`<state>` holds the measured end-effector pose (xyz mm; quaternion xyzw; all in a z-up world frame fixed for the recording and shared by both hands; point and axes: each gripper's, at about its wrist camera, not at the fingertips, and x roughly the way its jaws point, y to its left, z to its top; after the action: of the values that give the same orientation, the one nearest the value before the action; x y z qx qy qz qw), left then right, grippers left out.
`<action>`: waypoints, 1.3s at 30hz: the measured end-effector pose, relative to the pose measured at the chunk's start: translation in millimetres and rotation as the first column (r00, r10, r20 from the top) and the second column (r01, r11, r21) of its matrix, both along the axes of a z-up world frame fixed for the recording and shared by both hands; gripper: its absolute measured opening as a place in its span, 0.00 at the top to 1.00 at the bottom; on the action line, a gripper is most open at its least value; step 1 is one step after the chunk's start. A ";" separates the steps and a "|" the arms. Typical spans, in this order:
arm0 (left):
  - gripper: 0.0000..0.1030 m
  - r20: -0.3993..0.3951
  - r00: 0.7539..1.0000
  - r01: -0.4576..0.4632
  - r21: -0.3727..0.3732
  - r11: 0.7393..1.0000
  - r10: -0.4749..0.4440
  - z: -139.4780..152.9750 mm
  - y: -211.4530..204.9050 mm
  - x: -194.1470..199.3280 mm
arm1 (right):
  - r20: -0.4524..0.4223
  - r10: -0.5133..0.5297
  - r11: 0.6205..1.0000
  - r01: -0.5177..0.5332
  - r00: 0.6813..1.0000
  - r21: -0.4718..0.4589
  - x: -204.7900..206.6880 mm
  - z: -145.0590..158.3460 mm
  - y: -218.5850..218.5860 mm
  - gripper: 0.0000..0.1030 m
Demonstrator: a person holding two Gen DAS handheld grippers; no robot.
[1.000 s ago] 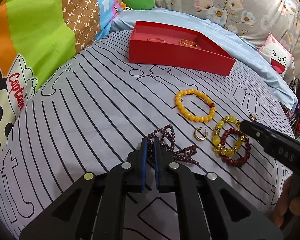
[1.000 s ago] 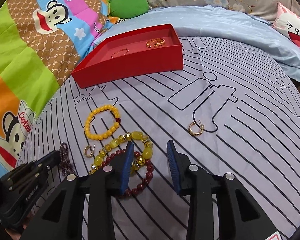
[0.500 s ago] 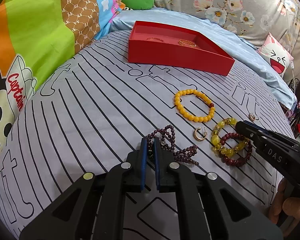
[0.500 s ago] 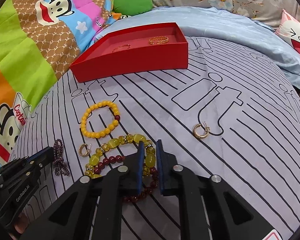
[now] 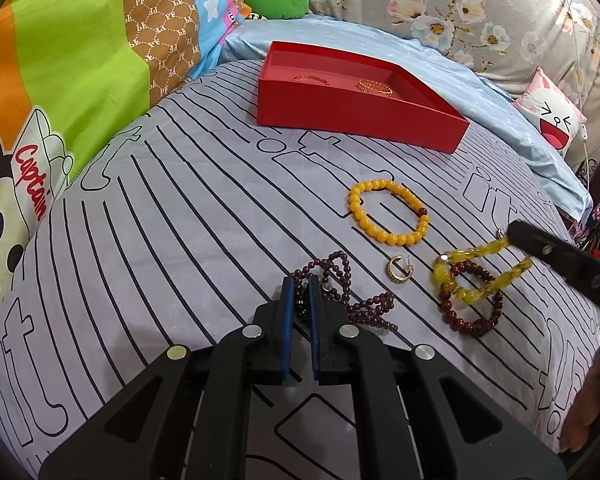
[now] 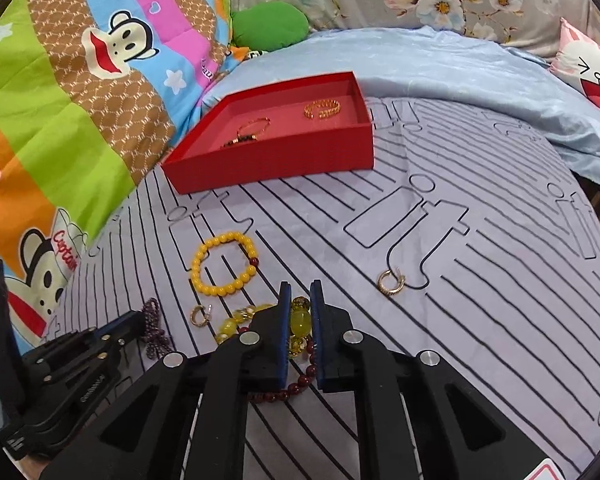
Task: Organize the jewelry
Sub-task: 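Grasp and lift the yellow bead bracelet with the right tool while the left tool holds the strand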
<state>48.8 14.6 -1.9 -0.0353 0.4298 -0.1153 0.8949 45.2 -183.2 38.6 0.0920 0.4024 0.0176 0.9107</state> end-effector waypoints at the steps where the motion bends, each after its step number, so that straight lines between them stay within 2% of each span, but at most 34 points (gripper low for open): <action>1: 0.93 -0.005 1.000 -0.002 -0.006 1.000 0.002 0.6 0.9 0.4 | 0.007 -0.002 1.000 0.002 1.000 0.000 -1.8 4.2 -1.3 0.91; 9: 0.94 -0.011 1.000 0.011 -0.007 1.000 -0.011 11.2 1.0 -4.0 | 0.045 -0.002 1.000 0.003 0.999 -0.013 -11.9 28.3 -8.6 0.91; 15: 0.95 -0.014 0.998 0.063 -0.032 0.998 -0.063 30.4 -7.5 -2.1 | 0.079 0.012 0.999 -0.009 0.997 -0.037 -11.2 47.7 -12.4 0.91; 23: 0.95 0.058 0.994 0.096 -0.023 0.995 -0.095 67.2 -14.2 21.0 | 0.119 0.020 0.998 -0.013 0.993 -0.061 6.0 69.1 -21.2 0.91; 32: 0.95 0.142 0.982 0.127 -0.010 0.992 -0.124 115.8 -21.9 67.8 | 0.140 0.067 0.996 -0.058 0.988 -0.070 53.9 90.4 -20.7 0.91; 39: 0.95 0.186 0.973 0.137 0.011 0.990 -0.137 141.1 -40.0 123.2 | 0.148 0.089 0.993 -0.076 0.985 -0.089 124.4 110.2 -17.9 0.91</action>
<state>172.0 -25.5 139.3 0.0043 0.3456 -0.1801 0.9209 169.6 -201.1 148.8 0.0360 0.3356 0.0456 0.9402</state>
